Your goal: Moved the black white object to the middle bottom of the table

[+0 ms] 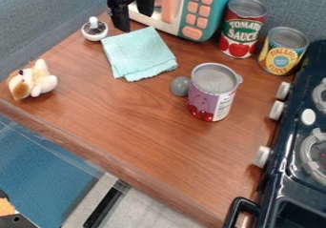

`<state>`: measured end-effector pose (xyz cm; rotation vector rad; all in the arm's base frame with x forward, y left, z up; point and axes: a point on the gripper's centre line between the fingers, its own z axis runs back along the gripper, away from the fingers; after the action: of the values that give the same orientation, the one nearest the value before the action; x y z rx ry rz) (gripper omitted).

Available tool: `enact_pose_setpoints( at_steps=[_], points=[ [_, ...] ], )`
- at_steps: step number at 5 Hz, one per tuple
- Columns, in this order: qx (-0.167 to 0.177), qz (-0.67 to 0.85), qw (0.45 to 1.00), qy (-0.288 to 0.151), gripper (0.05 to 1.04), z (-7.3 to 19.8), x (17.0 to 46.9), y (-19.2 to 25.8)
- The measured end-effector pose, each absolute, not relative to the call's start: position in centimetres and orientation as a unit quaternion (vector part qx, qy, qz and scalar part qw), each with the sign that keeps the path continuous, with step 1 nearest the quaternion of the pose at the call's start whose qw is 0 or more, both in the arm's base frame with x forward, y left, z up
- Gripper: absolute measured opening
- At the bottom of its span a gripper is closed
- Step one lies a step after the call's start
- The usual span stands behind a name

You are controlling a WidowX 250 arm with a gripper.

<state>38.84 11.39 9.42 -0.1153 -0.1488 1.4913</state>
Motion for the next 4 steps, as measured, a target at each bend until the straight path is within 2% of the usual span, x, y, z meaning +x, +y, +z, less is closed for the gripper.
enact_pose_setpoints(
  at_steps=[1,2,4],
  points=[
    [-0.044,0.681,0.73,-0.048,0.998,7.8,38.6,11.3],
    [-0.045,0.698,0.714,-0.039,0.999,7.4,37.9,12.1],
    [-0.042,0.749,0.657,-0.079,0.998,8.6,36.6,16.4]
  ],
)
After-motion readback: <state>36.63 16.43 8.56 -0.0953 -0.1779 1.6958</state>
